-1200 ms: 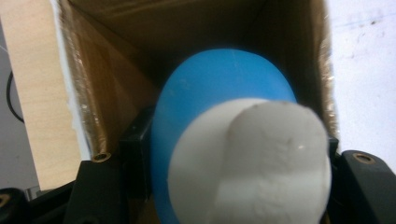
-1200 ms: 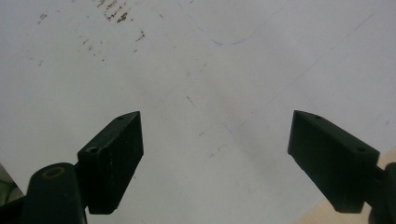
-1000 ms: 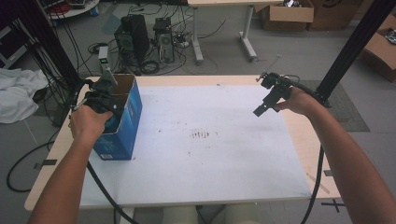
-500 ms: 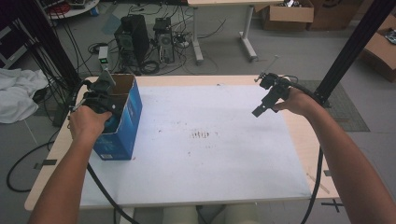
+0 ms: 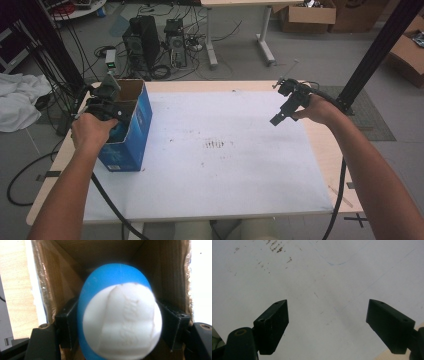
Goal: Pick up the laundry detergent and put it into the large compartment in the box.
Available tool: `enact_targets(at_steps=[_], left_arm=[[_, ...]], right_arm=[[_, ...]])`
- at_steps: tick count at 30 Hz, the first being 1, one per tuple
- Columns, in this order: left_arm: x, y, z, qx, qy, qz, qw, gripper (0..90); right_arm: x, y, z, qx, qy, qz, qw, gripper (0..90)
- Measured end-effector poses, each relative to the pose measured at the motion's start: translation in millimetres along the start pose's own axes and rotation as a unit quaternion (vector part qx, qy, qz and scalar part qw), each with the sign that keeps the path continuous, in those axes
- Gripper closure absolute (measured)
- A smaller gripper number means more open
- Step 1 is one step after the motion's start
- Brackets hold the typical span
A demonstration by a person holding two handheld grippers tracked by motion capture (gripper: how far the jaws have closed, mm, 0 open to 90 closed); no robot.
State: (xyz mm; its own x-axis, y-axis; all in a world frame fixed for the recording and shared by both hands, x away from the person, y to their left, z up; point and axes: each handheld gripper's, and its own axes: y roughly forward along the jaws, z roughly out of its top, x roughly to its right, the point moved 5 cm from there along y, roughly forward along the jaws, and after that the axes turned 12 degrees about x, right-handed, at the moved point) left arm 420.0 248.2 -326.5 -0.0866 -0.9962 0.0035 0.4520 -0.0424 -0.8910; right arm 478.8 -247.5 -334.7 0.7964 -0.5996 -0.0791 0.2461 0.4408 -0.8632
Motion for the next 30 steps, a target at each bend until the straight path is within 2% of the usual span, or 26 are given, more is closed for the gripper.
enact_targets(at_steps=[5,19,24,30], left_arm=[[0.0,-8.8,3.5,0.011,-0.006,0.0,0.9999,27.7],[0.1,-41.5,15.6,0.038,-0.001,-0.001,0.9993,23.8],[4.3,-57.4,21.8,0.052,0.002,-0.007,0.9986,22.6],[13.2,-67.8,27.1,0.062,0.011,-0.018,0.9979,21.4]], right_arm=[[-1.0,-0.8,1.6,0.005,0.0,0.003,1.0,18.1],[-2.1,-7.5,0.2,0.013,-0.001,0.002,0.9999,18.0],[-4.1,-9.1,0.7,0.015,-0.003,0.004,0.9999,18.0],[-4.5,-11.0,-0.3,0.016,-0.003,0.003,0.9999,18.0]])
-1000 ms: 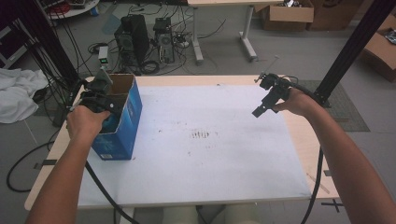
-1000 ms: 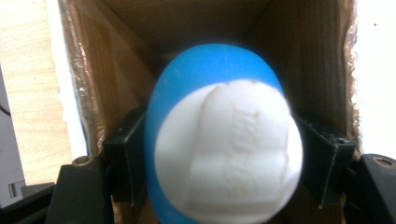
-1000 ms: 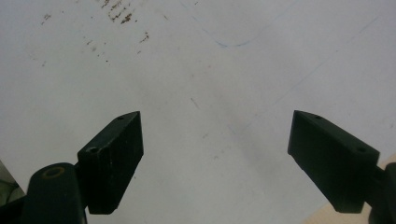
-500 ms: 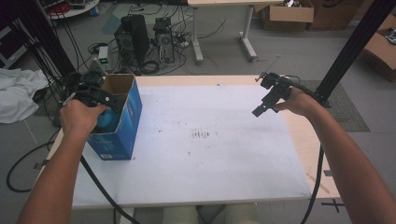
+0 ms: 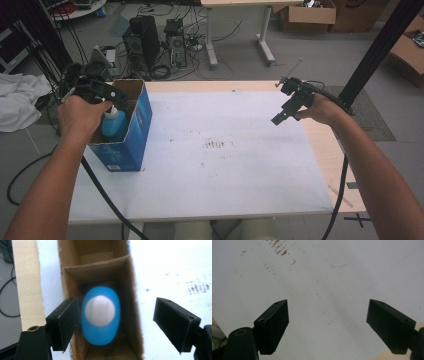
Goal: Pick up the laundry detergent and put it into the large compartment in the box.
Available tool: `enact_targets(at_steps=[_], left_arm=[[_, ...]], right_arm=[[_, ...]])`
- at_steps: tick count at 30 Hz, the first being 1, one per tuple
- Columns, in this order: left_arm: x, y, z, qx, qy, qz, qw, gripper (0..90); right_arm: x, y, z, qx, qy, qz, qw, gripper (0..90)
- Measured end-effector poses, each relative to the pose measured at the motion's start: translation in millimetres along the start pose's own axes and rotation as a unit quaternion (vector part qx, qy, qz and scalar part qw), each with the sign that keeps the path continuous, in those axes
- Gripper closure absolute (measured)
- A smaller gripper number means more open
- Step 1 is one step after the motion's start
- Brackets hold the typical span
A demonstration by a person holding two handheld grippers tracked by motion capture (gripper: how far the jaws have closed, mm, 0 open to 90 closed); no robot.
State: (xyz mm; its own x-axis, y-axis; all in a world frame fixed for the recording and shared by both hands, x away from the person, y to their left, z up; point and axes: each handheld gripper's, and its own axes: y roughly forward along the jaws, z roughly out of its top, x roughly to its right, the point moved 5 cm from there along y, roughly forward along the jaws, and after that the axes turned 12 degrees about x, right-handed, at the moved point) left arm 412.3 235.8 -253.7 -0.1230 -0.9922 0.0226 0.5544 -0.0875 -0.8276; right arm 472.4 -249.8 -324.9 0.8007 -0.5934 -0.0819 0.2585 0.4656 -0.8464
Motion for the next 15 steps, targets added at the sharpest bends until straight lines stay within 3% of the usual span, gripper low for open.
enact_targets(at_steps=[6,15], left_arm=[[13.5,-10.1,10.9,0.01,0.011,-0.006,0.9999,19.8],[45.7,-25.1,28.6,0.036,0.041,-0.037,0.9978,19.6]], right_arm=[[-0.6,-1.4,-0.3,0.002,-0.002,0.0,1.0,18.0],[0.2,-3.2,-1.7,0.004,0.001,-0.002,1.0,17.9]])
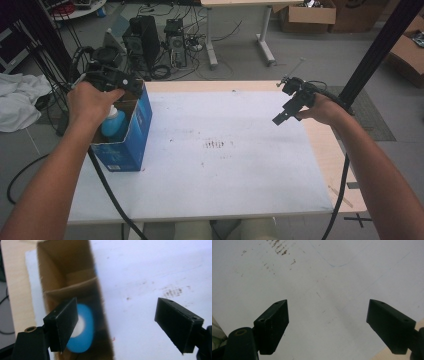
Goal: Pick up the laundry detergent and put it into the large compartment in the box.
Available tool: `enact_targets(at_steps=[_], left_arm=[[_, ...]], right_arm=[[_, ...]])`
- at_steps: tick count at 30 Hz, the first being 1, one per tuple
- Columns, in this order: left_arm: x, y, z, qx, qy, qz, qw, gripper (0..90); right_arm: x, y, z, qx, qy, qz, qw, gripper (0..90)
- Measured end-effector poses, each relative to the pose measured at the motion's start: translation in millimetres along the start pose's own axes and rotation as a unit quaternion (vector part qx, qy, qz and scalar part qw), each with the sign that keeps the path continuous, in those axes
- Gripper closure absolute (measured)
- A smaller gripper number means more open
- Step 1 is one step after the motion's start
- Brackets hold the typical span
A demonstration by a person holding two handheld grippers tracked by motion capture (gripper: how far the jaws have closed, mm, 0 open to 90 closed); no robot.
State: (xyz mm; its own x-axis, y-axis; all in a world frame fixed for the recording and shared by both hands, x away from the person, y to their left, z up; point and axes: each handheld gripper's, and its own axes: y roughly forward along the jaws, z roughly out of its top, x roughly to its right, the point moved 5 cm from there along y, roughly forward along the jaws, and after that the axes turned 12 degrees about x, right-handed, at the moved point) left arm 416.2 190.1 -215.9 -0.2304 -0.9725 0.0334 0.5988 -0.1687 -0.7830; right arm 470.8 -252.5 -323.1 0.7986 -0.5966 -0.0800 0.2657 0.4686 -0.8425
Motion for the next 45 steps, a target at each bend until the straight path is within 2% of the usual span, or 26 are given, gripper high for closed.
enact_targets(at_steps=[5,6,8,9,10,16,24,29,30,31,32,34,35,36,37,42,45], left_arm=[[22.6,2.2,7.1,0.001,0.022,-0.017,0.9996,19.6],[30.7,4.0,9.9,0.0,0.029,-0.025,0.9993,19.6],[34.5,5.1,11.3,-0.001,0.036,-0.029,0.9989,19.6],[42.8,7.9,14.0,-0.005,0.047,-0.036,0.9982,19.6],[42.8,7.9,14.0,-0.005,0.047,-0.036,0.9982,19.6],[69.7,18.4,22.5,-0.011,0.088,-0.056,0.9945,19.9],[106.3,36.0,28.8,-0.023,0.137,-0.082,0.9869,20.2],[127.4,51.0,27.9,-0.038,0.171,-0.103,0.9792,20.3],[130.9,54.3,27.2,-0.04,0.173,-0.106,0.9784,20.3],[137.2,60.5,25.8,-0.047,0.178,-0.112,0.9765,20.3],[137.2,60.5,25.8,-0.047,0.178,-0.112,0.9765,20.3],[143.8,67.2,24.2,-0.052,0.185,-0.119,0.9742,20.2],[146.0,69.1,23.5,-0.054,0.186,-0.119,0.9739,20.2],[151.2,73.5,22.3,-0.057,0.193,-0.125,0.9715,20.2],[151.2,73.5,22.3,-0.057,0.193,-0.125,0.9715,20.3],[162.4,82.6,17.7,-0.066,0.21,-0.133,0.9665,20.5],[167.8,86.9,15.6,-0.067,0.212,-0.137,0.9652,20.5]], right_arm=[[-1.5,0.8,1.0,0.0,-0.001,0.002,1.0,17.9],[-1.8,1.3,1.1,0.0,-0.002,0.003,1.0,17.9],[-2.0,1.7,0.8,-0.002,-0.002,0.002,1.0,17.8],[-2.2,1.8,0.8,-0.002,-0.002,0.002,1.0,17.9],[-2.2,1.8,0.8,-0.002,-0.002,0.002,1.0,17.9],[-3.0,-0.1,0.6,-0.001,-0.001,0.004,1.0,17.9],[0.5,-2.8,-1.3,0.001,-0.001,0.005,1.0,17.9],[2.7,-3.3,-2.3,0.0,0.0,0.007,1.0,17.9],[3.3,-3.0,-2.2,0.001,0.0,0.007,1.0,17.9],[4.2,-2.4,-1.9,0.001,0.001,0.008,1.0,17.9],[4.6,-1.9,-1.6,0.001,0.002,0.008,1.0,17.9],[4.9,-1.5,-1.3,0.002,0.002,0.009,1.0,17.9],[5.4,-1.0,-1.2,0.0,0.001,0.008,1.0,17.9],[5.7,-0.3,-0.9,0.001,-0.001,0.009,1.0,17.9],[5.7,-0.3,-0.9,0.001,-0.001,0.009,1.0,17.9],[5.6,-0.1,-0.7,0.003,0.001,0.01,0.9999,17.9],[5.7,-0.6,-1.5,0.001,0.003,0.009,1.0,17.9]])
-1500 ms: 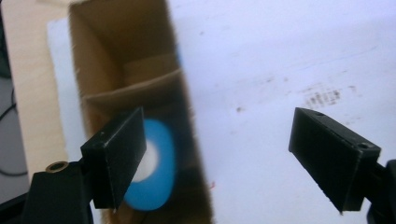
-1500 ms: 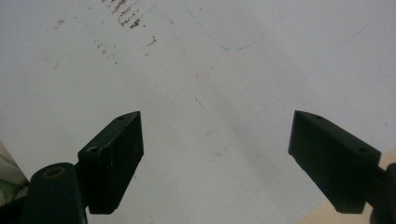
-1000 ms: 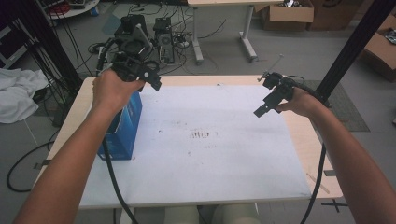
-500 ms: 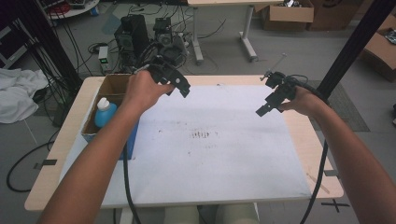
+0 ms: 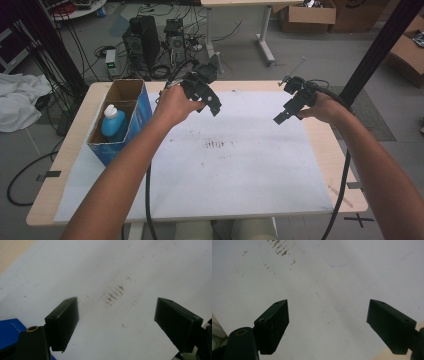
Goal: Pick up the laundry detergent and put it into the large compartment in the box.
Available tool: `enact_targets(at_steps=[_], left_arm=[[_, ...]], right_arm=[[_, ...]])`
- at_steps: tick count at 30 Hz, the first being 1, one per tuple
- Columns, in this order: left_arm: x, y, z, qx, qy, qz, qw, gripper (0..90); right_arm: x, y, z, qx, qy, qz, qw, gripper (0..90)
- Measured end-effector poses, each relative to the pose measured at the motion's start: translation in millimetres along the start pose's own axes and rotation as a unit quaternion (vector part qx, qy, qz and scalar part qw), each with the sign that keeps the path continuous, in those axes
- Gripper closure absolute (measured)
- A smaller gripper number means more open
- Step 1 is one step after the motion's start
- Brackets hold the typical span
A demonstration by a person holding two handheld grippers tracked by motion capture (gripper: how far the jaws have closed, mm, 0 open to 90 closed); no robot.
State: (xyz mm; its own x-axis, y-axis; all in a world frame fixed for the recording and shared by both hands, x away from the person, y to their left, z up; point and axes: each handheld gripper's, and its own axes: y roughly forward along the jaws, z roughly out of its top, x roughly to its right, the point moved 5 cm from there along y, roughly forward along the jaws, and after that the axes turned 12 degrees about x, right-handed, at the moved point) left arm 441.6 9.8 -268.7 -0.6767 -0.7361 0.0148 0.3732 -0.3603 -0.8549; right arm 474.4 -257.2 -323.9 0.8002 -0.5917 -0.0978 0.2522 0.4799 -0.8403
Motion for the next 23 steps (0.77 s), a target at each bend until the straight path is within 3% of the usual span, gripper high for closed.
enact_targets(at_steps=[10,23], left_arm=[[2.3,4.5,0.2,-0.006,0.008,-0.001,1.0,20.7],[-1.3,2.7,-2.1,0.001,0.0,-0.002,1.0,20.8]], right_arm=[[-1.3,1.4,0.9,0.0,-0.002,0.0,1.0,17.9],[-2.7,1.8,1.9,0.001,-0.002,0.0,1.0,17.9]])
